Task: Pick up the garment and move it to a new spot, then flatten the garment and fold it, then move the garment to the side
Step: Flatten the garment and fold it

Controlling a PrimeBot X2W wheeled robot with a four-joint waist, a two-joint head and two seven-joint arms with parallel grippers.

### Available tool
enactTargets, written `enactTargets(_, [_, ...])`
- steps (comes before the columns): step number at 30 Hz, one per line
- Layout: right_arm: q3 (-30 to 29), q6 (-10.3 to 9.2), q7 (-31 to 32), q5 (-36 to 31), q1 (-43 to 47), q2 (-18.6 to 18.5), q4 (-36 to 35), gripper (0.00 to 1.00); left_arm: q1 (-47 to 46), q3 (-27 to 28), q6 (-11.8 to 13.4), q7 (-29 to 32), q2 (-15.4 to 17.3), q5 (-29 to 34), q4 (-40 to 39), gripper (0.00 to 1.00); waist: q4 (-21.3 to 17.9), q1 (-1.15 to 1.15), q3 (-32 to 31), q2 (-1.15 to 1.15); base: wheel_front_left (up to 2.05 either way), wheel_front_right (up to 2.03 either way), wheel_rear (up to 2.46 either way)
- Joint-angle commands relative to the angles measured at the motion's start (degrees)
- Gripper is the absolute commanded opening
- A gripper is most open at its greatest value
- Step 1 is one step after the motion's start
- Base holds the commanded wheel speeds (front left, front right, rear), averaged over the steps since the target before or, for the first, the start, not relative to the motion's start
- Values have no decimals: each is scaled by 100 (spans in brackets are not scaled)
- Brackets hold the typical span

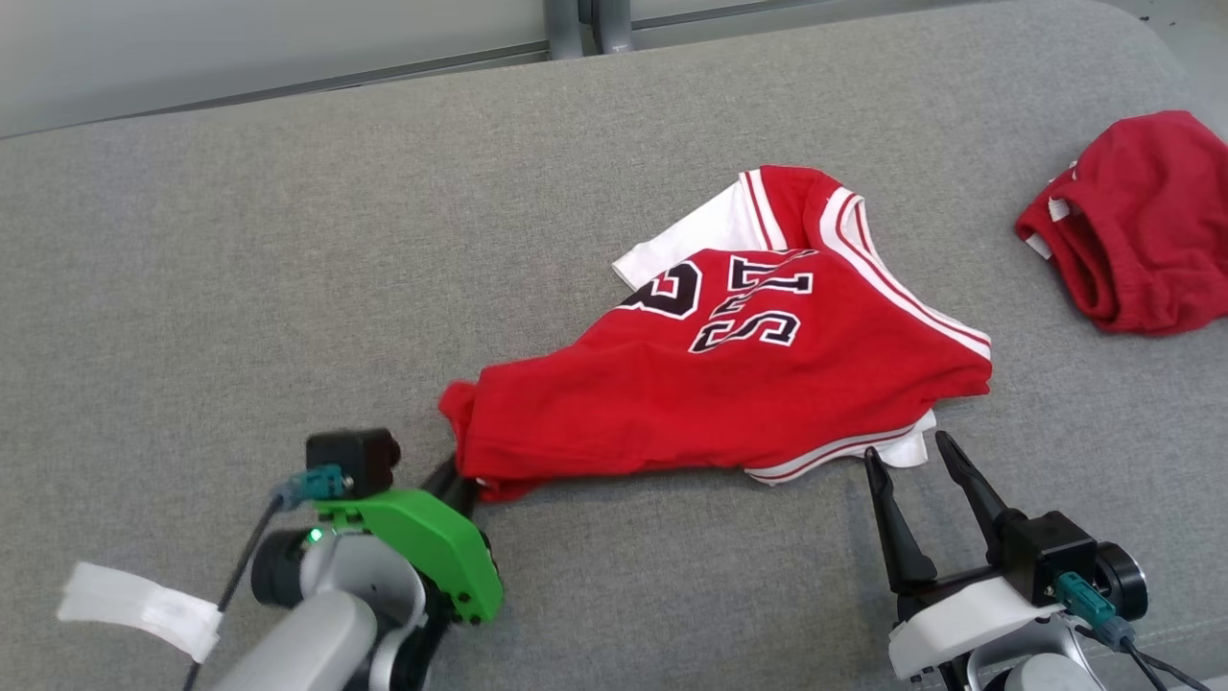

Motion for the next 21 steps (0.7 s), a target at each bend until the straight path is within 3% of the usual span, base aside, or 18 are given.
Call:
enactTargets(1, [-18,0,-2,13,25,-17,-7,100,-391,101,81,-40,293,289,-329,0,25,0,2,51,0,0,0])
enactTargets(4, [-6,0,-2,63,34,-16,7,100,-615,178,220,-27,538,533,-744,0,46,0,-8,51,0,0,0])
enactTargets(8, [45,0,-2,129,67,-16,41,100,-871,333,623,143,1092,967,-1593,0,76,0,-42,51,0,0,0])
enactTargets(14, [61,0,-2,192,88,-17,49,100,-217,312,1002,412,1655,1045,-2187,0,91,0,-56,51,0,0,0])
enactTargets(17, [24,0,-2,166,91,-18,29,100,263,339,974,221,1626,795,-2153,0,135,0,-28,51,0,0,0])
enactTargets(21, [-19,0,-1,52,94,-18,38,100,812,462,625,-238,1335,252,-2018,0,250,0,1,51,0,0,0])
